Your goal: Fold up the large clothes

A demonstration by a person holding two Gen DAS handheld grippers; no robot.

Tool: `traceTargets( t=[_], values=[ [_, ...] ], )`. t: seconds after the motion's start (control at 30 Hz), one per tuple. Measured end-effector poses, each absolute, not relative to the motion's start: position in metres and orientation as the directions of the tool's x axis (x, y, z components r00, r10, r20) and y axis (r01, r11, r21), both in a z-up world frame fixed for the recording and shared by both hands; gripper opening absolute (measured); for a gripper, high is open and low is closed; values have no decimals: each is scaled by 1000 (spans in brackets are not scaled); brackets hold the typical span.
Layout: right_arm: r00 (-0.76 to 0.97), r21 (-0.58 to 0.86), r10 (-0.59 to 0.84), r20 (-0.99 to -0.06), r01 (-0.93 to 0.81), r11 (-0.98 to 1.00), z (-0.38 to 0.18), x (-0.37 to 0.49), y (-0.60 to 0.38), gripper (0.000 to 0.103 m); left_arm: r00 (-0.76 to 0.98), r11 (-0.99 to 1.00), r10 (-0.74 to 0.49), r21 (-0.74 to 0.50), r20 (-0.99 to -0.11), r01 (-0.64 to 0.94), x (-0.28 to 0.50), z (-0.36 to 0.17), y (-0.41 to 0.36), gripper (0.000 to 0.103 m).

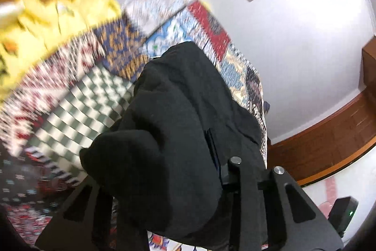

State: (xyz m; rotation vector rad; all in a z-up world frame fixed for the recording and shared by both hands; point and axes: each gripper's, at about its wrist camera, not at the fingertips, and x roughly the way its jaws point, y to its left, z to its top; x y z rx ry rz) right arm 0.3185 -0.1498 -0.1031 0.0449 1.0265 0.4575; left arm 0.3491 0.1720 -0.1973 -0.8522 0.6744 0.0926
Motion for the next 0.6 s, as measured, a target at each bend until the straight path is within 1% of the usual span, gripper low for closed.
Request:
traceTargets(
  t=[0.13, 0.33, 0.57, 0.6],
  values=[
    [426, 232, 417, -803, -423, 876, -89, 306, -120, 90, 821, 719, -80, -603, -565, -345, 317, -161, 181, 31],
    [356, 199, 450, -819, -560, 805, -97, 286, -55, 90, 818, 819, 110, -415, -564, -396, 281, -124, 186, 31],
    [217, 204, 429, -877, -642, 740, -142, 282, -4, 91, 782, 866, 149, -301, -605, -398, 281, -132, 171, 30],
    [216, 191, 418, -882, -647, 738, -146, 281, 0, 91, 779, 882, 164, -264, -605, -391, 283, -133, 163, 30]
  ],
)
